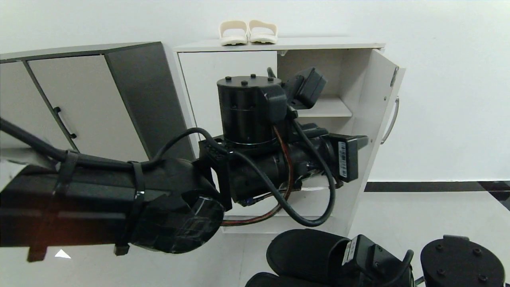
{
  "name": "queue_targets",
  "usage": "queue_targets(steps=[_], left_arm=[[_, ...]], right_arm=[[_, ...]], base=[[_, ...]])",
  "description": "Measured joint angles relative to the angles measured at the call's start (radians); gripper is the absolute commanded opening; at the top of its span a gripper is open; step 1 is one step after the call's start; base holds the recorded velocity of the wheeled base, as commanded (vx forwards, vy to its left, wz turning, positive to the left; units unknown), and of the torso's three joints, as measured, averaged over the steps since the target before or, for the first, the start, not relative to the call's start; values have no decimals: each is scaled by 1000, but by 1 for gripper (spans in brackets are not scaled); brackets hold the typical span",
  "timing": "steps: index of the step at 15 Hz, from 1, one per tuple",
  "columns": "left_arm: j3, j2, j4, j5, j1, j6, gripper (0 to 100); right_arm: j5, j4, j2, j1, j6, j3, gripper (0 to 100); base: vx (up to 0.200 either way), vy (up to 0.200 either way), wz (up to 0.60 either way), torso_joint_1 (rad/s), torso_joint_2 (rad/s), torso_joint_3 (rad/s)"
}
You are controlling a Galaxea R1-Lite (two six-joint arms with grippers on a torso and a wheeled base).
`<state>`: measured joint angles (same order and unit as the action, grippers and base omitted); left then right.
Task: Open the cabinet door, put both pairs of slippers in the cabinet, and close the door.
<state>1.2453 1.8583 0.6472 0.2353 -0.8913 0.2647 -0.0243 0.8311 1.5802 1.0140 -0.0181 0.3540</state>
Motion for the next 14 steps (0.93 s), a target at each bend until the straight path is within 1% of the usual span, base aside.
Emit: queue_targets(steps=[2, 4, 6, 7, 8, 9, 10, 12, 13, 14], left_arm=[[-41, -34, 1, -5, 27, -2, 0], [-94, -99, -5, -24, 68, -4, 0], [-165, -193, -26, -45, 121, -4, 0], [-205, -259, -63, -52, 154, -6, 0], [-248, -346, -134, -77, 191, -13, 0], [-286, -446, -237, -127, 228, -27, 0], [-314, -539, -336, -191, 258, -39, 0], [-371, -768, -546, -376, 327, -61, 0], [-402, -869, -610, -439, 373, -79, 0], [-449, -986, -661, -492, 440, -102, 0]], right_arm=[[11, 0, 3, -4, 8, 4, 0], [63, 0, 14, -6, 46, 26, 0], [179, 0, 48, -13, 101, 72, 0], [250, 1, 72, -15, 127, 106, 0], [311, 1, 100, -26, 147, 145, 0], [346, 1, 124, -45, 156, 177, 0], [361, 0, 141, -63, 159, 199, 0], [368, 0, 165, -90, 160, 224, 0], [369, 0, 171, -98, 161, 228, 0], [378, 0, 176, -101, 161, 230, 0]], base=[[0, 0, 0, 0, 0, 0], [0, 0, 0, 0, 0, 0], [0, 0, 0, 0, 0, 0], [0, 0, 0, 0, 0, 0], [0, 0, 0, 0, 0, 0], [0, 0, 0, 0, 0, 0], [0, 0, 0, 0, 0, 0], [0, 0, 0, 0, 0, 0], [0, 0, 0, 0, 0, 0], [0, 0, 0, 0, 0, 0]])
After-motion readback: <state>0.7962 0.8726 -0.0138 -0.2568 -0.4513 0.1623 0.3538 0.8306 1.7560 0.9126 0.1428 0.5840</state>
